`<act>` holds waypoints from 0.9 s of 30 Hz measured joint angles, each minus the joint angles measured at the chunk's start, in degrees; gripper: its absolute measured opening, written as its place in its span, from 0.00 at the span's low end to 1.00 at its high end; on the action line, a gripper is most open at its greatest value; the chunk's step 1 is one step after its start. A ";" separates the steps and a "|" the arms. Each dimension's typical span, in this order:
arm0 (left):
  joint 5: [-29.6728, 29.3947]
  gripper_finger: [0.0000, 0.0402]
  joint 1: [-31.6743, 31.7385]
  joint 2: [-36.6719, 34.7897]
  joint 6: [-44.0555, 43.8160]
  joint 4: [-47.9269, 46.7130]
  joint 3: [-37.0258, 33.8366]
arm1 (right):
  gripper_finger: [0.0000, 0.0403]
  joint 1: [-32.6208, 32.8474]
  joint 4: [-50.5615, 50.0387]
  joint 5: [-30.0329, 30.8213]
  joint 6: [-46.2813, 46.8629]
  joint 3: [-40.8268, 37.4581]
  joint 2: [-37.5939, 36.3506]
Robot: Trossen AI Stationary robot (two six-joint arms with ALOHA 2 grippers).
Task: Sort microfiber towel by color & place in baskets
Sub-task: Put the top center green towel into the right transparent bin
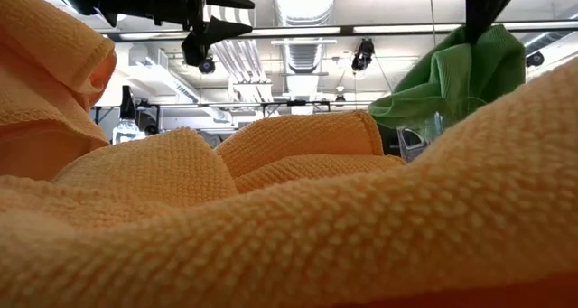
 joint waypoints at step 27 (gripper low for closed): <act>0.04 0.43 0.00 0.00 0.00 -0.39 0.00 | 0.03 0.00 0.11 -10.58 1.03 -5.90 0.09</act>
